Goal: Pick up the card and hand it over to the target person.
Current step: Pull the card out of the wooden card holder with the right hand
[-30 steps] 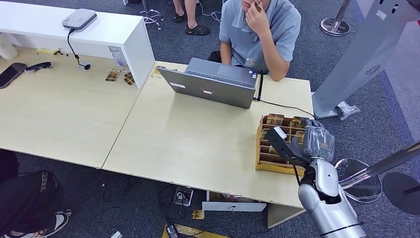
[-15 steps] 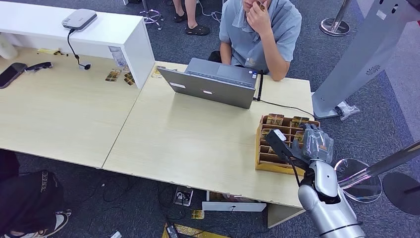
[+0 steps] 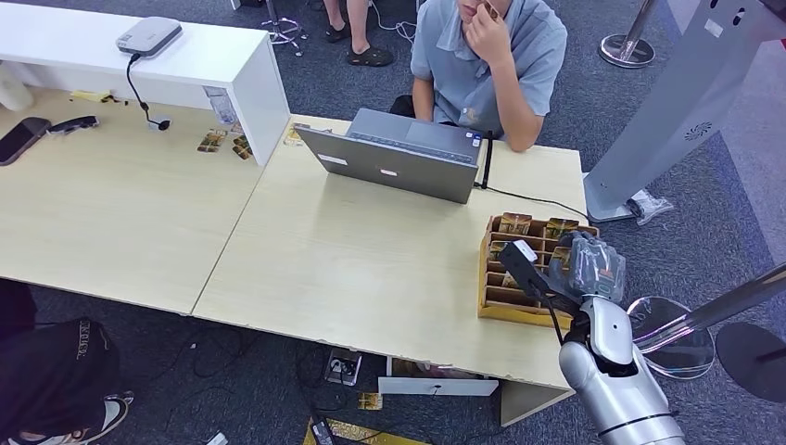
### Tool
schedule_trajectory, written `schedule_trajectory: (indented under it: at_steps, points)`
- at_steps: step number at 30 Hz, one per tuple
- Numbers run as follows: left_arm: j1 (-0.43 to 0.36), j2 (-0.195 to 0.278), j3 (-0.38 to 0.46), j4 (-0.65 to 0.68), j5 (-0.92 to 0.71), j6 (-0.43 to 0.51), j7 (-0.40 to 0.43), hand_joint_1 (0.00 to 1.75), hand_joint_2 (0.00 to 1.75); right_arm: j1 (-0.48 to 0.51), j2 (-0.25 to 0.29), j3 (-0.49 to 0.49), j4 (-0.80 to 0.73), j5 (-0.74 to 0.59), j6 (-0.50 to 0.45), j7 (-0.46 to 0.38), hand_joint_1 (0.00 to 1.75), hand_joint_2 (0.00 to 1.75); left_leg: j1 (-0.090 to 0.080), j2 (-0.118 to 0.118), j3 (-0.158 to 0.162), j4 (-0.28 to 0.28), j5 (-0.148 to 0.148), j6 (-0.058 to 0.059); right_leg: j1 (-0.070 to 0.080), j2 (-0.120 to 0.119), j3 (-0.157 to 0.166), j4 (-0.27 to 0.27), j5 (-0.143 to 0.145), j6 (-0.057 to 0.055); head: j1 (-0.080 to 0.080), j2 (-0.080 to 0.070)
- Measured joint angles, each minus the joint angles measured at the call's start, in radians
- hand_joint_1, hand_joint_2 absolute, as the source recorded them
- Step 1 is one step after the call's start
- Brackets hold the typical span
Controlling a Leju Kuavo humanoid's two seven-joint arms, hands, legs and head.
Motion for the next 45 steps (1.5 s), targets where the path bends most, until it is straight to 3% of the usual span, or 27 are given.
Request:
schedule_trajectory:
  at_steps: [8,16,22,45]
  points:
    - [0.0,0.0,0.0,-0.002,0.0,0.002,0.001,0.0,0.0,-0.001,0.0,-0.001,-0.003,0.001,-0.001,-0.002,1.07,1.75,0.0,0.0,0.0,0.0,0.0,0.0,0.0,0.0,0.0,0.0,0.0,0.0,0.0,0.0]
    - [-0.001,0.006,-0.004,-0.003,0.0,-0.001,0.003,0.0,0.0,-0.007,-0.005,-0.003,0.005,0.001,0.004,-0.003,0.98,1.75,0.0,0.0,0.0,0.0,0.0,0.0,0.0,0.0,0.0,0.0,0.0,0.0,0.0,0.0]
    - [-0.001,0.011,-0.006,-0.003,0.0,-0.005,0.004,0.0,0.0,-0.023,-0.013,-0.01,0.011,-0.001,0.008,-0.004,1.06,1.75,0.0,0.0,0.0,0.0,0.0,0.0,0.0,0.0,0.0,0.0,0.0,0.0,0.0,0.0]
    - [-0.002,0.017,-0.009,-0.001,0.0,-0.013,0.006,0.0,0.0,-0.032,-0.021,-0.011,0.065,0.004,0.025,-0.003,1.04,1.75,0.0,0.0,0.0,0.001,-0.001,0.0,0.0,-0.001,0.001,0.001,-0.001,0.0,0.0,0.0]
